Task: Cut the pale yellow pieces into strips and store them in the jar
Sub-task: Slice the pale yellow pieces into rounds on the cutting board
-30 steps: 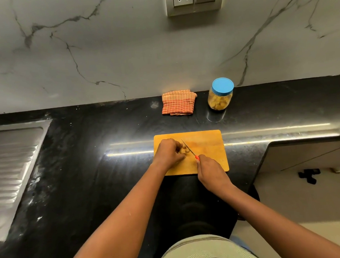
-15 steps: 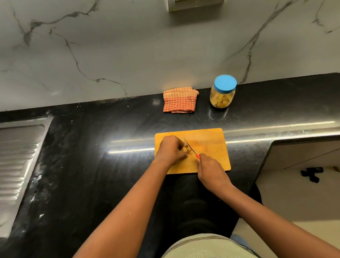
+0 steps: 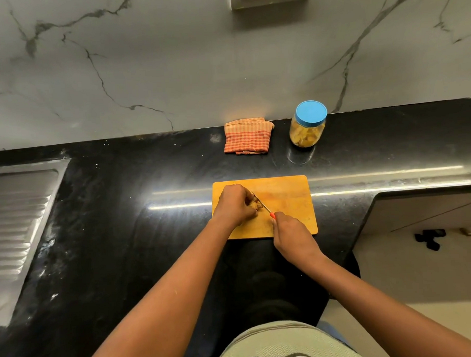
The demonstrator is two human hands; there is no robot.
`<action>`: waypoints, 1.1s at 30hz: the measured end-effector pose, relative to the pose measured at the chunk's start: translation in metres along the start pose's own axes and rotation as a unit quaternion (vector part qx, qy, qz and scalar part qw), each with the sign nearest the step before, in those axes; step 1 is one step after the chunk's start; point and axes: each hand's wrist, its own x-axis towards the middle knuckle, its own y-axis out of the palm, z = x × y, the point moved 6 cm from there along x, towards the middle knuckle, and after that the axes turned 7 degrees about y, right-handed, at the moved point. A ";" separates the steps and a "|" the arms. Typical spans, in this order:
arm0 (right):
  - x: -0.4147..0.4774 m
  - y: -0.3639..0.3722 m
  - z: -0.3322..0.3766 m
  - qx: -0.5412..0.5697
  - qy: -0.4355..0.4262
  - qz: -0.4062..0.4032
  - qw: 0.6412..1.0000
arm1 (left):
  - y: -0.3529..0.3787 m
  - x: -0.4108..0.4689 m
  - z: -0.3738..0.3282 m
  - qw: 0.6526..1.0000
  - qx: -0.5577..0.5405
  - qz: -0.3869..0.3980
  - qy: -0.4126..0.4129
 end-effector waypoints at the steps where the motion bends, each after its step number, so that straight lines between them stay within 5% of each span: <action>1: 0.001 0.000 0.001 -0.007 0.000 -0.002 1.000 | 0.000 0.000 0.000 1.000 -0.001 -0.001 -0.003; 33: 0.018 -0.010 0.010 -0.009 -0.021 -0.025 0.999 | 0.003 0.004 0.002 0.999 0.016 -0.017 0.023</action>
